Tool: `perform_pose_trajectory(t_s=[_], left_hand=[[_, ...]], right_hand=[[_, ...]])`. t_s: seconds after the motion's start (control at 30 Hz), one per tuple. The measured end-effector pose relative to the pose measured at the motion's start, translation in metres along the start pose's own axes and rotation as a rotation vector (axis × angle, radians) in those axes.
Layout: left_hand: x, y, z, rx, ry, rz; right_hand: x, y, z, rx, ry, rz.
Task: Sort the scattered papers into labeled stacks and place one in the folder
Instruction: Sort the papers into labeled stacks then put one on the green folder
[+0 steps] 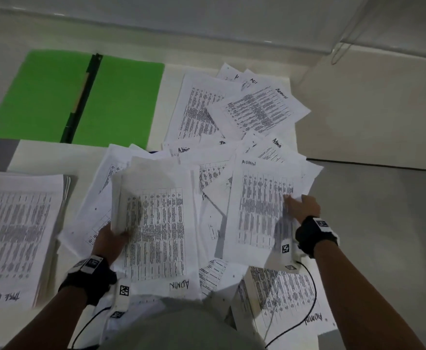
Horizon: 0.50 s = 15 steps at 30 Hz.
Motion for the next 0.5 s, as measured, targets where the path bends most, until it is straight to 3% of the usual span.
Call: perform_pose_trajectory(t_s=[0.1,0.27,0.37,0.5], left_hand=[[-0.001,0.001,-0.001,-0.010,0.011,-0.003],[-0.005,0.002,-0.004,-0.008,-0.001,0.003],[-0.006,0.003,-0.005,-0.005,-0.002,0.020],[-0.007,0.004,-0.002,-0.009,-0.010,0.055]], right_hand=[[0.012,-0.008,-0.010,-0.063,0.084,-0.057],[0.026,-0.021,-0.020,-0.073,0.032,0.014],[0.032,-0.023,-0.028,-0.070,0.022,0.211],[0.055,-0.011,-0.045,-0.049,0.160,0.527]])
Point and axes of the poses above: each hand's wrist, its own z-axis towards the middle knuckle, its own y-axis out of the back of the hand, x = y × z, the point moved 7 cm from there along z, towards the middle knuckle, and after that the axes turned 7 degrees about z, right-handed, at the moved point
